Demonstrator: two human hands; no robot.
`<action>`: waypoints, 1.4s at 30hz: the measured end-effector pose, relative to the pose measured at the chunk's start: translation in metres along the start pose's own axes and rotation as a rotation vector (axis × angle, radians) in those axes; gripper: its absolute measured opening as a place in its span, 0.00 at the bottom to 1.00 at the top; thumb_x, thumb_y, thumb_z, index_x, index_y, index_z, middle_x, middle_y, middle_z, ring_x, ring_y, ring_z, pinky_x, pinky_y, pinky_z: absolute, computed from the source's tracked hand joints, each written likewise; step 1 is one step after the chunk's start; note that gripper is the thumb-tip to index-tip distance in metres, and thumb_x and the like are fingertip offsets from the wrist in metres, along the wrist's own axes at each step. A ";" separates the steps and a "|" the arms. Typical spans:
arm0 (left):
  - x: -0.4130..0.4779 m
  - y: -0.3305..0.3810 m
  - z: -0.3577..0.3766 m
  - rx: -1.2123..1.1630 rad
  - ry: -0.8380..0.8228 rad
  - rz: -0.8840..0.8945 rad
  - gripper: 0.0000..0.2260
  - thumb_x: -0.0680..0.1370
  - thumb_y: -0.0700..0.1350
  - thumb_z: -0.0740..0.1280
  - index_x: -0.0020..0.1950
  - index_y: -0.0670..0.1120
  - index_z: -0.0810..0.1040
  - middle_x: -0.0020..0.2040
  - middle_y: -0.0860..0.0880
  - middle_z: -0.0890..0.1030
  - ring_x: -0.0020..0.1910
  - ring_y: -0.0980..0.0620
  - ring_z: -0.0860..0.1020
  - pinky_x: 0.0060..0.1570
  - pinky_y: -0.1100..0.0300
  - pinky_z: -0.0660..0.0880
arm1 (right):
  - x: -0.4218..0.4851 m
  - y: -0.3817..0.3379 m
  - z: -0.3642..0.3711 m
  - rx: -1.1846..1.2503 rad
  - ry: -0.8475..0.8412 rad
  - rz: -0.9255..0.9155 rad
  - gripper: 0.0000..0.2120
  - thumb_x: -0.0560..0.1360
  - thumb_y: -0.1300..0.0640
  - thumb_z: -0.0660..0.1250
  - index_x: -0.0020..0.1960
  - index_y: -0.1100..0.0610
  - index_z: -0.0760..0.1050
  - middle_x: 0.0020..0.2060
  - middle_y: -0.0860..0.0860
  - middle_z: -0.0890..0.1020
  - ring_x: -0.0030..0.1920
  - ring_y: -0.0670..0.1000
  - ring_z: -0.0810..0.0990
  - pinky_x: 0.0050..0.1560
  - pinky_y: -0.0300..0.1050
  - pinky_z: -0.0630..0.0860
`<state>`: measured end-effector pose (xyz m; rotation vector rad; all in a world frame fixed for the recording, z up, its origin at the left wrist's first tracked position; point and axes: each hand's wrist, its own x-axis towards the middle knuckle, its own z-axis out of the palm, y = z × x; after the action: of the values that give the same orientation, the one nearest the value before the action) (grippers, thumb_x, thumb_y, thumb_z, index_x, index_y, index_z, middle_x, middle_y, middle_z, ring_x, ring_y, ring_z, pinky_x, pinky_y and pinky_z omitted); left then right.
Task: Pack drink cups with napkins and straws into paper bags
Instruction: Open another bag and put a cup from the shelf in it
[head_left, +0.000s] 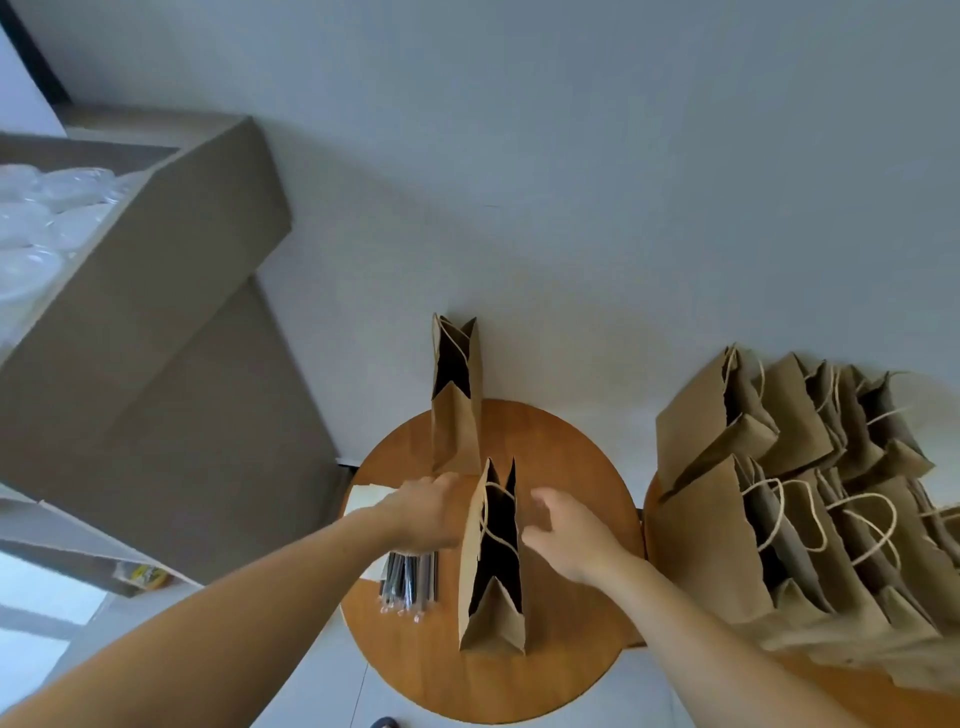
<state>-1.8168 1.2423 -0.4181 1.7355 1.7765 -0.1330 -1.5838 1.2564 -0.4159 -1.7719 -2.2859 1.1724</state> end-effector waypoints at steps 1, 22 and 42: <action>0.000 0.003 -0.008 0.060 0.064 -0.019 0.37 0.72 0.55 0.71 0.77 0.55 0.58 0.73 0.49 0.68 0.69 0.45 0.70 0.66 0.47 0.73 | 0.002 -0.007 -0.007 -0.020 0.036 -0.031 0.28 0.79 0.44 0.61 0.77 0.48 0.60 0.76 0.47 0.64 0.74 0.53 0.65 0.71 0.52 0.68; -0.161 -0.075 -0.259 0.237 0.756 -0.212 0.32 0.75 0.54 0.65 0.77 0.51 0.61 0.76 0.49 0.63 0.74 0.45 0.59 0.69 0.47 0.63 | 0.048 -0.304 -0.094 -0.297 0.248 -0.643 0.26 0.80 0.47 0.61 0.76 0.53 0.63 0.73 0.50 0.66 0.73 0.52 0.63 0.69 0.49 0.64; -0.279 -0.357 -0.310 0.105 0.806 -0.525 0.33 0.75 0.57 0.67 0.77 0.52 0.61 0.75 0.49 0.64 0.74 0.45 0.60 0.67 0.47 0.67 | 0.049 -0.566 0.049 -0.641 -0.168 -0.961 0.46 0.64 0.28 0.70 0.76 0.44 0.60 0.75 0.43 0.64 0.74 0.49 0.61 0.71 0.48 0.61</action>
<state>-2.2843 1.1113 -0.1610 1.4361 2.8311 0.3063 -2.0892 1.2298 -0.1525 -0.3734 -3.1930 0.4300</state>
